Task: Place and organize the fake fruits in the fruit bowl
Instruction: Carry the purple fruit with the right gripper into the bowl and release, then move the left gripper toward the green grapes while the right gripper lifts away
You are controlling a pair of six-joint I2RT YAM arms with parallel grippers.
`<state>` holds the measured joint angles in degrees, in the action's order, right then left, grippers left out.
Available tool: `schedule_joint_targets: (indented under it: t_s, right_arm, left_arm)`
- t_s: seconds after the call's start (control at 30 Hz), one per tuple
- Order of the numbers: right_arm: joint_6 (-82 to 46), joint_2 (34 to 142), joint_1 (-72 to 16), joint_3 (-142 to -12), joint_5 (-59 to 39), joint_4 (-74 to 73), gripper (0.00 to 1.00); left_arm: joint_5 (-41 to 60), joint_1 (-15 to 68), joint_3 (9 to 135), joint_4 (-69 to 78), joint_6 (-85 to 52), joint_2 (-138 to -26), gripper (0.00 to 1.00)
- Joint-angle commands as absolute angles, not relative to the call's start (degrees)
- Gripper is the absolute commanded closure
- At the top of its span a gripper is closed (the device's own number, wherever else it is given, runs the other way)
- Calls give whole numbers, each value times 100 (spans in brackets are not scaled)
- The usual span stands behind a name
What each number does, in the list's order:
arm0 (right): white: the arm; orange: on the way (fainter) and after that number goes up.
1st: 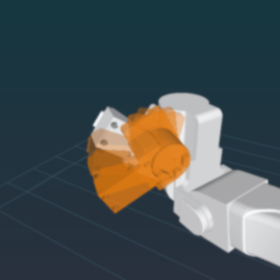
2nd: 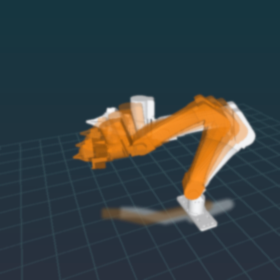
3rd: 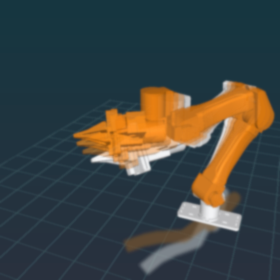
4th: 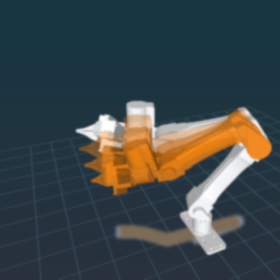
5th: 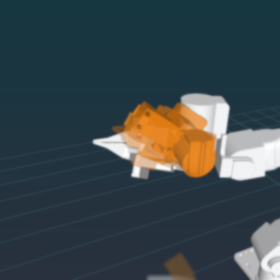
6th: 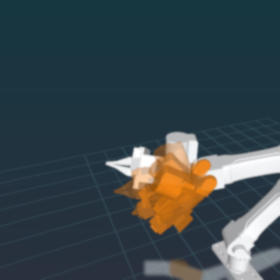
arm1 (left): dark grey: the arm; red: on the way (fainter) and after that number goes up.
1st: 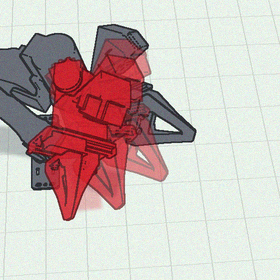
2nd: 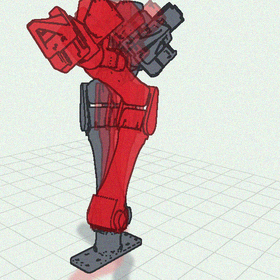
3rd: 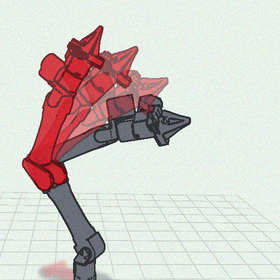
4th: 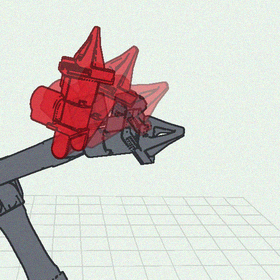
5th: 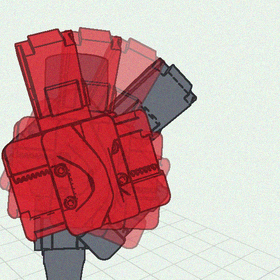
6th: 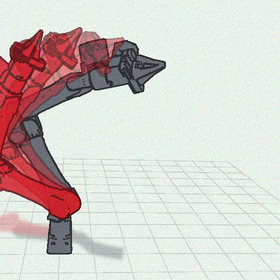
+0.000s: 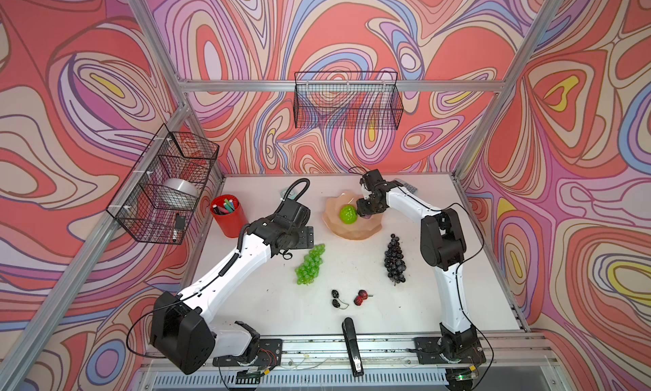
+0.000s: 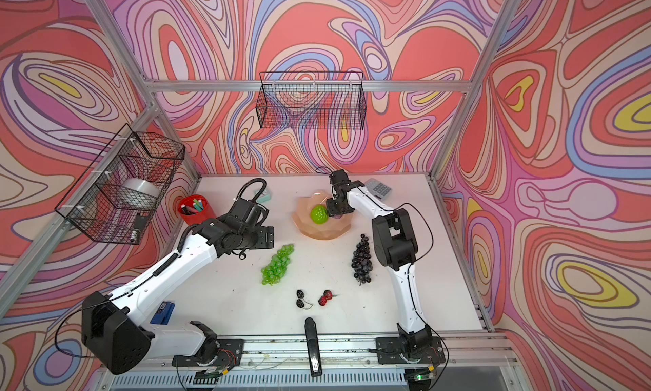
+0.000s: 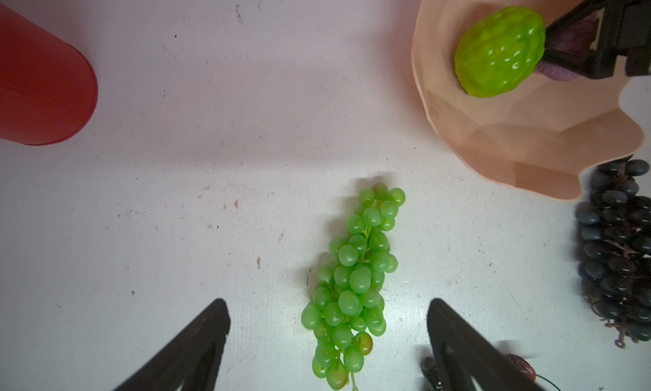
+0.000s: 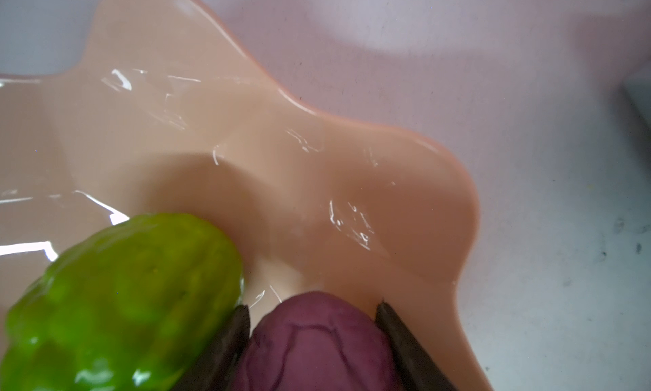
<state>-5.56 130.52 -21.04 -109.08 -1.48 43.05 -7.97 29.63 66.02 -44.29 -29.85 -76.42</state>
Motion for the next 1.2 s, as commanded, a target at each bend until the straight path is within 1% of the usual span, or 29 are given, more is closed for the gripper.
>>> schedule_joint_targets:
  t_s: [0.0,0.23,0.4,0.53,0.7,0.8,0.93,1.03,1.17]
  right_arm:
    - [-492,13176,-2094,-11017,-72,4414,38]
    - [-556,13029,-2107,-10862,-121,4325,29]
    - [-514,12907,-2105,-10872,-54,4379,25]
    - [-487,12694,-2106,-10900,7,4464,25]
    - [-400,12236,-2104,-10775,68,4520,24]
    - [-392,11936,-2104,-10561,176,4471,23]
    - [-394,11517,-2126,-10362,156,4492,23]
    - [-477,11032,-2135,-9967,130,4309,24]
    - [-749,10325,-2161,-9260,-337,3934,26]
  left_arm:
    - [-817,2927,6556,-4509,-3083,-7600,8]
    - [-797,2927,6607,-4579,-3026,-7572,8]
    - [-740,2923,6628,-4621,-3002,-7629,8]
    - [-525,2929,6617,-4649,-2930,-7651,9]
    - [-48,2934,6523,-4756,-2758,-7689,13]
    - [453,2927,6573,-4767,-2556,-7907,14]
    - [762,2930,6745,-4881,-2434,-8207,18]
    - [863,2927,6691,-4955,-2435,-8235,20]
    - [856,2928,6663,-5054,-2451,-8236,24]
